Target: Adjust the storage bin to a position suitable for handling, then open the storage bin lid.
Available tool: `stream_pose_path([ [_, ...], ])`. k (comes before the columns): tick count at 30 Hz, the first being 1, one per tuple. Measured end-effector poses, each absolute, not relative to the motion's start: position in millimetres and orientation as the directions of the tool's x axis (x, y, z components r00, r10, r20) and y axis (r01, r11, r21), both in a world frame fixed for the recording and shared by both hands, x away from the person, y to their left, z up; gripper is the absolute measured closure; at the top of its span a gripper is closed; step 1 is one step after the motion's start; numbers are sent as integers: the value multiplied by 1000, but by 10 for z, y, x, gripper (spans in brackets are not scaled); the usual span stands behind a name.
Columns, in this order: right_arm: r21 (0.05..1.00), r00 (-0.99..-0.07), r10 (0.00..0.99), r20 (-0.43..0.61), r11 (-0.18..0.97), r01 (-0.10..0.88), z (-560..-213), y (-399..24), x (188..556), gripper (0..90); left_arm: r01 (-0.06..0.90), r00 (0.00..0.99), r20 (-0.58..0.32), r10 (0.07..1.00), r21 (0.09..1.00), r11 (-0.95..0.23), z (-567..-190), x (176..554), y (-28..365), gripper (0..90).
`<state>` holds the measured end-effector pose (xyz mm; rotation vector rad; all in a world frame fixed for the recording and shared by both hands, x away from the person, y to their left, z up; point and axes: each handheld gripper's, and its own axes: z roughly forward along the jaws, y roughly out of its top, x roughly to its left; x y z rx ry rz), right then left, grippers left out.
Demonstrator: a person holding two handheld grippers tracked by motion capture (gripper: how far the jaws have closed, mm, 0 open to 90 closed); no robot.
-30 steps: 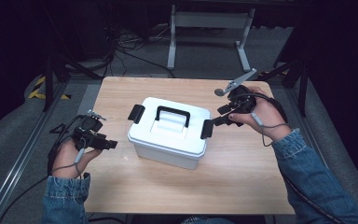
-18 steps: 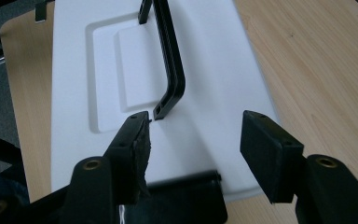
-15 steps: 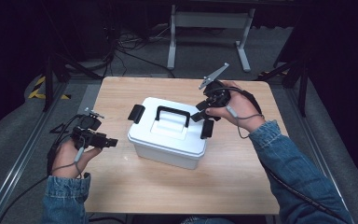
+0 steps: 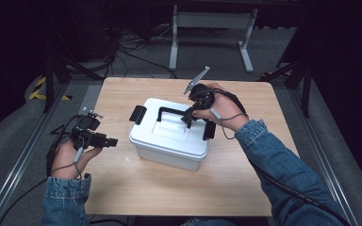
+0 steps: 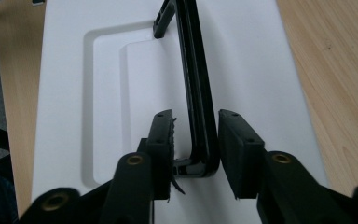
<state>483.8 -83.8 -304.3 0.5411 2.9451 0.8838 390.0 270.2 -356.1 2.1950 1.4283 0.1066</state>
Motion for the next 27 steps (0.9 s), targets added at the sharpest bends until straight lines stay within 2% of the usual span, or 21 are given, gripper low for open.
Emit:
stream_pose_path([
  [4,532,-948,311,66,793,297,-3057,-793,4824,794,831,444,-209,871,460,-313,-3568,3900,2691,433],
  [8,543,-954,294,63,791,280,-3060,-774,4805,818,829,446,-206,871,463,-315,-3566,3897,2695,433],
  [20,566,-959,275,61,782,260,-3013,-762,4729,843,830,443,-211,871,465,-309,-3561,3874,2709,435],
  [27,589,-963,267,31,774,233,-2856,-741,4681,845,835,433,-216,875,462,-299,-3560,3860,2745,436],
])
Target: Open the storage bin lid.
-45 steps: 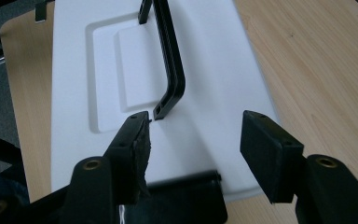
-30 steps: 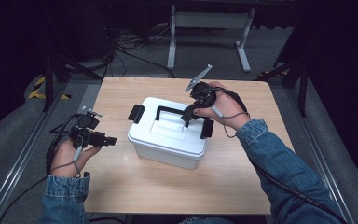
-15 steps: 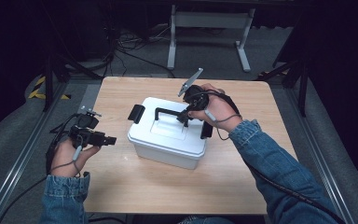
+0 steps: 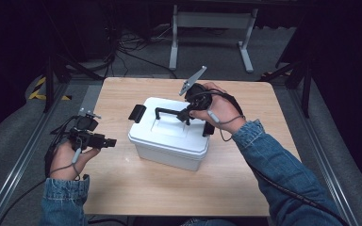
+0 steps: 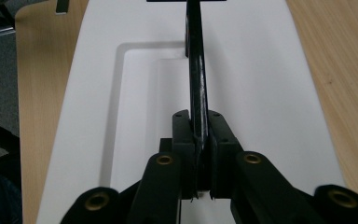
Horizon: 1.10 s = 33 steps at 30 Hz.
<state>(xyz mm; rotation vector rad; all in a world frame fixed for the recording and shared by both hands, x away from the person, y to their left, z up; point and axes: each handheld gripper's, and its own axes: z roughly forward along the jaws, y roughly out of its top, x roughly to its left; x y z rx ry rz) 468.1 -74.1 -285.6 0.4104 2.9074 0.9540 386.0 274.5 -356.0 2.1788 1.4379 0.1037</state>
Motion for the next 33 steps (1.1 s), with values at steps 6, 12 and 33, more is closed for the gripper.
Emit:
stream_pose_path([
  [6,623,-964,265,21,751,220,-2690,-808,4683,845,834,433,-211,877,463,-300,-3568,3858,2721,436],
  [12,650,-961,276,6,729,214,-2549,-900,4665,845,834,429,-213,878,466,-295,-3563,3855,2730,436],
  [33,679,-922,387,-26,684,268,-2310,-1593,4620,845,837,430,-210,878,458,-300,-3586,3884,2710,430],
])
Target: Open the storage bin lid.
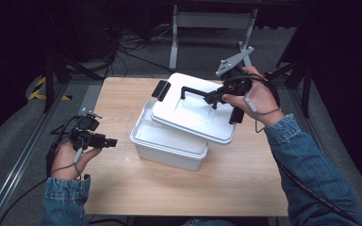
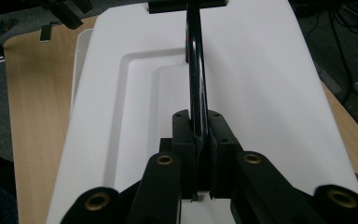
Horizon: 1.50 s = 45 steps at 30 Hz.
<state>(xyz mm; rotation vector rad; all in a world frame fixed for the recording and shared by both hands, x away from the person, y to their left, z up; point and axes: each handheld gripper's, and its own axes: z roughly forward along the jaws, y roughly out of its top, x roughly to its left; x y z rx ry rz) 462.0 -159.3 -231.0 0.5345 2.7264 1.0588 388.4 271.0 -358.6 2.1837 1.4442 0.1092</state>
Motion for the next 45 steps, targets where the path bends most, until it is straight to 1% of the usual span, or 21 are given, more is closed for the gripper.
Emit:
stream_pose_path([
  [10,689,-882,470,-18,646,330,-2288,-1993,4701,845,838,424,-209,881,458,-295,-3599,3883,2716,427],
  [16,688,-860,510,-28,634,354,-2297,-2162,4748,845,841,422,-209,882,453,-295,-3604,3880,2735,429],
  [22,687,-826,563,-19,608,398,-2330,-2367,4821,845,840,423,-208,882,456,-295,-3607,3883,2739,429],
  [29,660,-785,617,-54,612,436,-2426,-2579,4885,846,844,420,-209,883,446,-296,-3628,3893,2726,428],
  [30,659,-771,635,-56,604,449,-2458,-2641,4907,845,844,421,-208,883,446,-298,-3630,3895,2727,428],
  [38,645,-737,675,-32,577,501,-2654,-2809,5012,845,844,421,-206,883,445,-299,-3630,3895,2725,428],
  [45,612,-696,718,-10,555,564,-3013,-2936,5100,845,848,417,-211,884,441,-294,-3642,3896,2733,427],
])
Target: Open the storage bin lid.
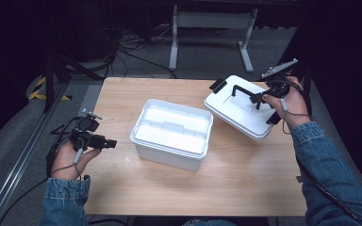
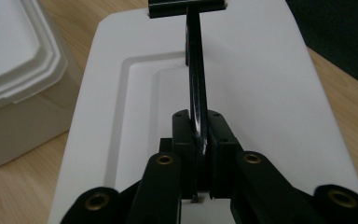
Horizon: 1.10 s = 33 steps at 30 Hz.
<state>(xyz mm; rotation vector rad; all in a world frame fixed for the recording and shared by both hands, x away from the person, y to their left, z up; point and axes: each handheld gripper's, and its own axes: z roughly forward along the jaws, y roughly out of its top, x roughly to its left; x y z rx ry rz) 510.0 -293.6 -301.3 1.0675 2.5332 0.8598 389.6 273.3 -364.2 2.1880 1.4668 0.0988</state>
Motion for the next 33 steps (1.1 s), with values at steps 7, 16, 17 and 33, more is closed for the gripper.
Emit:
stream_pose_path([
  [7,582,-669,743,11,539,609,-3378,-3056,5194,845,856,405,-222,887,434,-282,-3652,3904,2746,427],
  [16,579,-657,753,51,513,633,-3748,-3135,5239,845,857,405,-219,887,430,-285,-3667,3912,2746,428],
  [17,579,-655,753,57,510,636,-3786,-3139,5242,845,857,405,-221,887,431,-284,-3669,3912,2747,428],
  [33,588,-644,759,101,476,654,-4060,-3187,5260,844,862,401,-229,887,422,-281,-3683,3925,2752,432],
])
